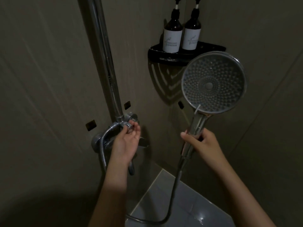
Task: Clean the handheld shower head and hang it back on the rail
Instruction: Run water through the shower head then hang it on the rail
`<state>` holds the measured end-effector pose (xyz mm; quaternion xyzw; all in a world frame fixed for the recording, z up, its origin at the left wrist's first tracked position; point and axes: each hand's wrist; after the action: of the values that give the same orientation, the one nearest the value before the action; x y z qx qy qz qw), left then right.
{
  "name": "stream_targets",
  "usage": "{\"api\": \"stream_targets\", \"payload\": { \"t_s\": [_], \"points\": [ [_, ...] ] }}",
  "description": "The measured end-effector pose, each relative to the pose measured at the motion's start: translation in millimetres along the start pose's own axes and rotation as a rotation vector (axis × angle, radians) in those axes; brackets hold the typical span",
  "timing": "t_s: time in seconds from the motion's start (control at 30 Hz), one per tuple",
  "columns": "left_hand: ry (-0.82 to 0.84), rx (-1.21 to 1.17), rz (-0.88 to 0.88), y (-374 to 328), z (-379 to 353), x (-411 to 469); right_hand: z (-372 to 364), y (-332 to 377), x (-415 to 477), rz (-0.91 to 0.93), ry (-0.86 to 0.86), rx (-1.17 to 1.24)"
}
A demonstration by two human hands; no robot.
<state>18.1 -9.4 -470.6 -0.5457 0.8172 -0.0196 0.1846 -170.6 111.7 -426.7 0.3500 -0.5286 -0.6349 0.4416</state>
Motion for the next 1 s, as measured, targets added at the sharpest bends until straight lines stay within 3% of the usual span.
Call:
{"api": "stream_targets", "payload": {
  "t_s": [0.47,0.73,0.87,0.93,1.0],
  "points": [
    [-0.337,0.693,-0.105,-6,-26,6,4,-1,-4,0.022,-0.024,0.015],
    [-0.412,0.897,-0.14,-1,-33,5,10,-4,-3,0.006,-0.025,0.086],
    [-0.408,0.852,-0.192,6,-30,2,15,-4,0,0.02,-0.04,0.094],
    [-0.356,0.629,-0.159,6,-27,-2,16,-4,3,0.031,-0.047,0.096],
    [-0.189,0.278,-0.028,1,-21,-6,16,-5,6,0.039,-0.049,0.089]
  ]
}}
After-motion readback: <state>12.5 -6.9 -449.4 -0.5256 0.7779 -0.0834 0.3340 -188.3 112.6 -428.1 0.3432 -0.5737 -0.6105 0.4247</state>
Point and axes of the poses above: each hand's wrist, its own x-axis towards the middle knuckle, its own z-axis out of the back of the hand, y = z × x, and after that the axes turned 1 degree about -x, right-handed
